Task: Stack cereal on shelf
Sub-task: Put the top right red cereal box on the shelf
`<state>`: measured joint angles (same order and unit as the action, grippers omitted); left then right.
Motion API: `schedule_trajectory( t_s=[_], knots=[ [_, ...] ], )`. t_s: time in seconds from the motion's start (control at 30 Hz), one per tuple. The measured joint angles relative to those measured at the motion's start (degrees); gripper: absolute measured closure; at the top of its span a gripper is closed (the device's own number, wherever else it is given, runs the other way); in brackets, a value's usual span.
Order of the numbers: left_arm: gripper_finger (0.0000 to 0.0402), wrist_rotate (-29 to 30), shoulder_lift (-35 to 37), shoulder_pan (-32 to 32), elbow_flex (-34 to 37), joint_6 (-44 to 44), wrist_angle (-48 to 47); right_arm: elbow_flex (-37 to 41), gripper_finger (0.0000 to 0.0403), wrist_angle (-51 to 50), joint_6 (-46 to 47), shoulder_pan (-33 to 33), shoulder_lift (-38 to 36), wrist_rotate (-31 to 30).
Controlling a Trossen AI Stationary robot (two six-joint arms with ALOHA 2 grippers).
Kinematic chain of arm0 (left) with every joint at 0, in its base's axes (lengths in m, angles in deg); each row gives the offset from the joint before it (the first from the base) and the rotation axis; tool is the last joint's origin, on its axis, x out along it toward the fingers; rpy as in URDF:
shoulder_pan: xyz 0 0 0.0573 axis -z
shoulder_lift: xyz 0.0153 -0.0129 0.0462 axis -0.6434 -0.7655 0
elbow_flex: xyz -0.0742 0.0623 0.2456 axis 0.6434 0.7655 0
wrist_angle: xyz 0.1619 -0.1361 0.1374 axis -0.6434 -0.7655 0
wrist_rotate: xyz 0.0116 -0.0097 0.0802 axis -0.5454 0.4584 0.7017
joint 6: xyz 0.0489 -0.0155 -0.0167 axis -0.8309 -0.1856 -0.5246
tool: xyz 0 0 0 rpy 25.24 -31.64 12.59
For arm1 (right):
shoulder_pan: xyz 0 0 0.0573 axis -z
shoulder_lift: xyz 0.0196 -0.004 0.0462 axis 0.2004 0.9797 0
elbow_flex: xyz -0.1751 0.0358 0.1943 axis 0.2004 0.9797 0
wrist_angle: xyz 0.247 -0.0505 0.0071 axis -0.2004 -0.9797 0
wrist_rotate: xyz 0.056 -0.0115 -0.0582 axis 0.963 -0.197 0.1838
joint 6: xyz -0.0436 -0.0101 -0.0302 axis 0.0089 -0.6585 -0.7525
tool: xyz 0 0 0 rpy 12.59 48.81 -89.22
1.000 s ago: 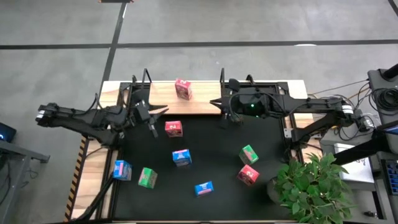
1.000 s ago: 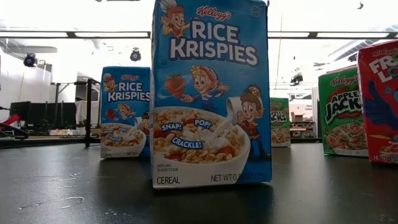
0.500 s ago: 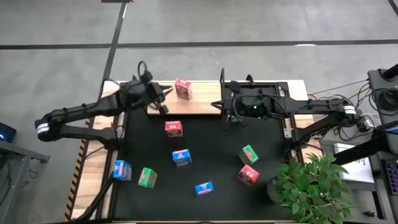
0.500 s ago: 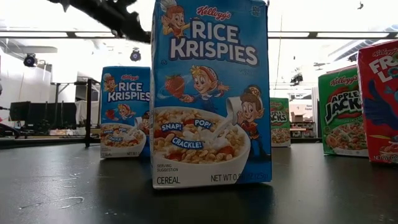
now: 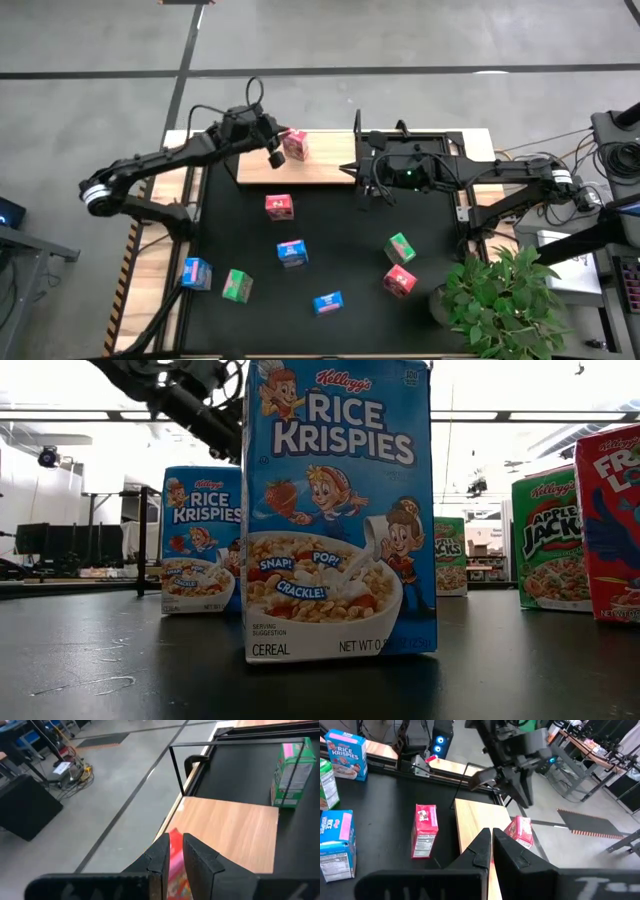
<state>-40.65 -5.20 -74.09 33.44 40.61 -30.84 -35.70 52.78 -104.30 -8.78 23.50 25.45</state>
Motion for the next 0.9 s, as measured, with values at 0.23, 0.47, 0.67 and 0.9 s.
schedule_trajectory(
  t_s=[0.23,0.47,0.67,0.9],
  knots=[
    [0.0365,-1.49,-7.02,0.02,-7.64,0.16,-3.88,0.87,0.0394,-0.42,-1.05,-0.02,0.00,-0.13],
    [0.0365,-1.38,-12.93,0.02,-9.59,0.80,-4.10,1.05,0.0394,-0.32,-2.50,-0.02,0.00,-0.43],
    [0.0365,-0.99,-16.23,-0.02,-11.61,1.31,-4.46,1.04,0.0394,-0.23,-3.07,0.00,0.00,-0.43],
    [0.0365,1.99,-16.41,-0.10,-11.69,1.74,-6.77,1.05,0.0394,-0.23,-2.72,0.00,0.00,-0.45]
  ],
)
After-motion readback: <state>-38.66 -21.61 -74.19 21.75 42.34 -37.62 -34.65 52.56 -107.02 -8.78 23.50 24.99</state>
